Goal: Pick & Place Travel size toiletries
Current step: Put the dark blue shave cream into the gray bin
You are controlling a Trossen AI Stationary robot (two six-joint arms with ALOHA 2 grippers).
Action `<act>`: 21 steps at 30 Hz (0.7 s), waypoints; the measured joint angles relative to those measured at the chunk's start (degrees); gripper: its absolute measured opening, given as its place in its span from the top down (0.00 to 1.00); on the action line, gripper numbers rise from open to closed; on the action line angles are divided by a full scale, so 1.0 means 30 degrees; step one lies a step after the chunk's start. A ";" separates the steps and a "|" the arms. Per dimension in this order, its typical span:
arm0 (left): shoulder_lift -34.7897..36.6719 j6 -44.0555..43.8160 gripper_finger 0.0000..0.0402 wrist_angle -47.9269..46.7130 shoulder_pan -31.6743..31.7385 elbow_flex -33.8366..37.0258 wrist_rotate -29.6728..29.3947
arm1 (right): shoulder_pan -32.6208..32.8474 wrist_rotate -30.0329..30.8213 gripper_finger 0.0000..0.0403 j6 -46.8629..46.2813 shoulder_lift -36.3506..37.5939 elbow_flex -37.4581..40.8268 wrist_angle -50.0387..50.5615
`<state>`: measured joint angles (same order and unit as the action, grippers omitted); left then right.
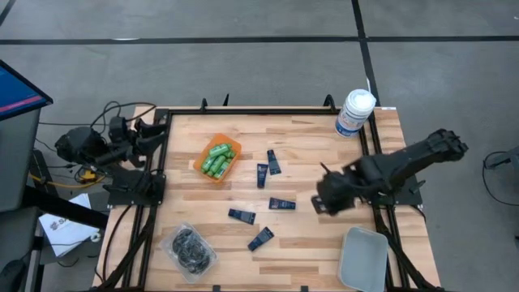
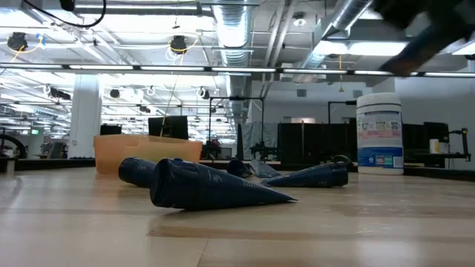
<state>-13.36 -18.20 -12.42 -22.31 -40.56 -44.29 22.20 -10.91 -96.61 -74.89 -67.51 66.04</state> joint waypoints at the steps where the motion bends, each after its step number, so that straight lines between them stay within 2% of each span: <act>1: 0.0006 0.0164 0.40 0.0018 0.0000 0.0000 -0.0170 | 0.0827 -0.0276 0.67 -0.1022 0.0196 0.0000 -0.0007; 4: -0.0002 0.0622 0.40 -0.0009 0.0000 0.0000 -0.0719 | 0.3332 -0.0932 0.66 -0.4501 0.0651 -0.0007 -0.0007; 10: -0.0038 0.0653 0.40 -0.0006 0.0000 0.0000 -0.2051 | 0.8058 -0.1133 0.71 -1.1677 0.0820 -0.0007 0.0023; 12: -0.0038 0.0961 0.40 -0.0016 0.0000 0.0000 -0.2529 | 0.9138 -0.2225 0.71 -1.2473 0.0637 -0.0003 0.0133; 15: -0.0038 0.1459 0.40 0.0000 0.0000 0.0000 -0.3487 | 0.9645 -0.4745 0.67 -1.2880 -0.0203 0.0119 0.0945; 18: -0.0038 0.1495 0.40 -0.0002 0.0000 0.0000 -0.4356 | 0.9935 -0.5721 0.64 -1.2878 -0.1081 0.0117 0.1021; 21: -0.0045 0.1496 0.40 0.0002 0.0000 0.0000 -0.4802 | 1.0148 -0.5938 0.66 -1.2921 -0.2019 0.0124 0.0610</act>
<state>-13.50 -13.72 -12.41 -22.31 -40.56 -58.70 52.64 -28.73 -135.37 -80.95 -67.13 67.87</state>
